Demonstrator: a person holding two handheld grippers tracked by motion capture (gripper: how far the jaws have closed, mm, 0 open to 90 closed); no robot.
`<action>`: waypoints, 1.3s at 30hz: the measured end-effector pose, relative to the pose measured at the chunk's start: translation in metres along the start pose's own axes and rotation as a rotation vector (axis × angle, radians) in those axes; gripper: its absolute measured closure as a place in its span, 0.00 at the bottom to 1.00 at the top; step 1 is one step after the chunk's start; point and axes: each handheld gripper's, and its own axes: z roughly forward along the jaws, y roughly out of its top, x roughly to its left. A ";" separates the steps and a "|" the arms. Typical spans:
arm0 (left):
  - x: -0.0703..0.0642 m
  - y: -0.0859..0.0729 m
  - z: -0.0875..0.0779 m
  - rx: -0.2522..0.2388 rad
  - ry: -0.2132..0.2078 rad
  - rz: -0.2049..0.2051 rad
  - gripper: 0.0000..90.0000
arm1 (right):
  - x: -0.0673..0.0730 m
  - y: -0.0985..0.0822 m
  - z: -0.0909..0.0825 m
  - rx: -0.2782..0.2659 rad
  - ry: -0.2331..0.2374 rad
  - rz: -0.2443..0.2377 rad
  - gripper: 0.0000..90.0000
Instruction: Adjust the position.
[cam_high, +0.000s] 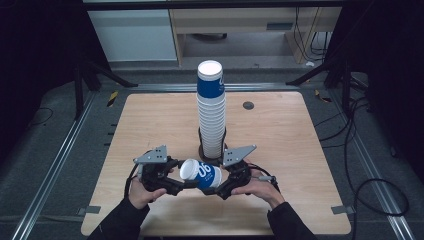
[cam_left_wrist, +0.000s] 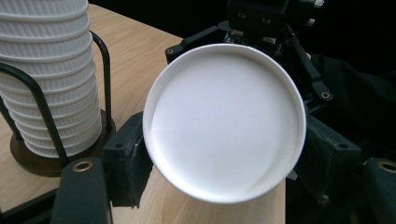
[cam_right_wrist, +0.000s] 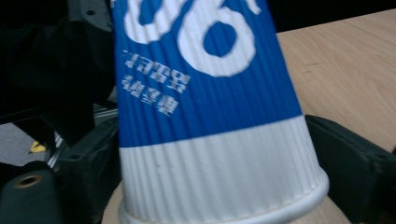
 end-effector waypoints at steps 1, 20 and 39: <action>0.000 0.000 0.000 0.003 -0.001 0.001 0.30 | 0.000 0.000 0.001 0.001 0.002 -0.002 0.15; 0.002 -0.001 0.002 0.046 -0.010 -0.007 0.29 | 0.000 0.000 -0.003 0.041 0.021 -0.013 0.20; 0.006 -0.006 0.013 0.319 0.022 0.019 0.18 | 0.005 -0.007 0.012 0.243 -0.058 -0.113 0.19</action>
